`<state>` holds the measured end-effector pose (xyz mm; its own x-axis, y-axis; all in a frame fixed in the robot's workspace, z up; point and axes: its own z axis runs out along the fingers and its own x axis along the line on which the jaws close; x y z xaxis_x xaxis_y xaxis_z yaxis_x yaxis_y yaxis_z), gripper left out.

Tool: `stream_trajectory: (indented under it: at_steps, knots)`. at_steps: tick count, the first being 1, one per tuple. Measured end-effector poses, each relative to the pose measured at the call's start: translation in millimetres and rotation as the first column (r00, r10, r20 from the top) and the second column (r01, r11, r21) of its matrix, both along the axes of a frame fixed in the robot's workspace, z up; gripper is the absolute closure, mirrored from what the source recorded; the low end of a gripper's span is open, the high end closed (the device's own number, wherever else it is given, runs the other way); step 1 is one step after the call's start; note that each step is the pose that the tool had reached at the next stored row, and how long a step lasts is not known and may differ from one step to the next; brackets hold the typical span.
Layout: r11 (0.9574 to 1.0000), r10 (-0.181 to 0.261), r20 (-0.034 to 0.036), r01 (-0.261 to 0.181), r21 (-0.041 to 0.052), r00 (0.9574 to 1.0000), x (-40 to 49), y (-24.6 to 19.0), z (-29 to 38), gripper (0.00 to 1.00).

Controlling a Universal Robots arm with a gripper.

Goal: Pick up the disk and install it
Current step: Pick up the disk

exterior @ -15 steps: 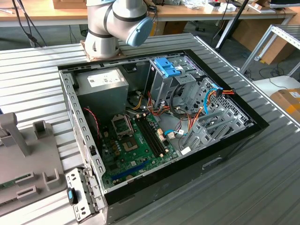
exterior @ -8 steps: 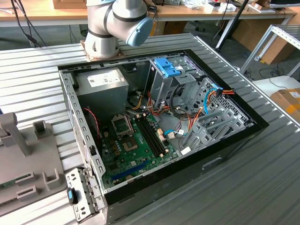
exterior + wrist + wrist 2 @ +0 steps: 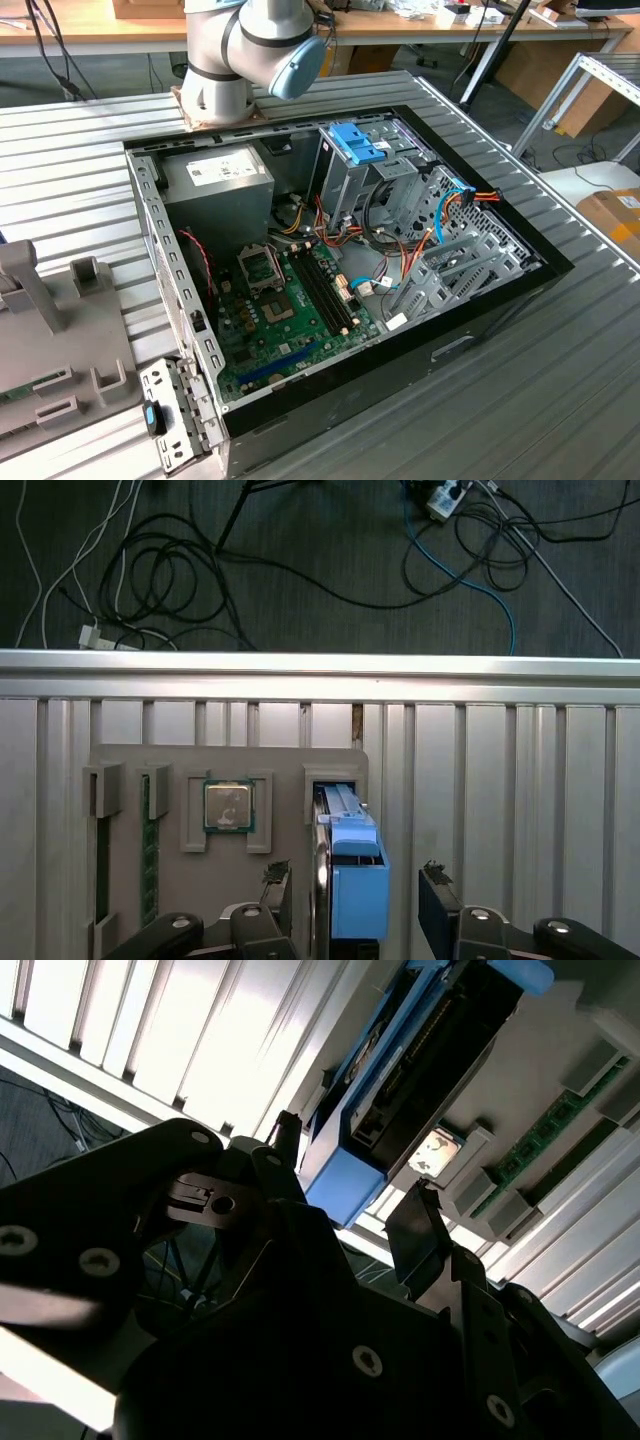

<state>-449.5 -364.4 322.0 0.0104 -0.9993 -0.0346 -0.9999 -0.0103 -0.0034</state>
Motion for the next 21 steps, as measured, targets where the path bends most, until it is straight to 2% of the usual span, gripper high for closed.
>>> stream_trajectory:
  at_steps: [9,17,21]
  knots:
    - [1.0,0.0,-0.0001,0.0,-0.0001,1.0,0.0,0.0,-3.7,0.38]
    - [1.0,0.0,0.0001,0.0,0.0001,1.0,0.0,0.0,-4.3,0.38]
    - [1.0,0.0,0.0,0.0,0.0,1.0,0.0,0.0,-8.6,0.38]
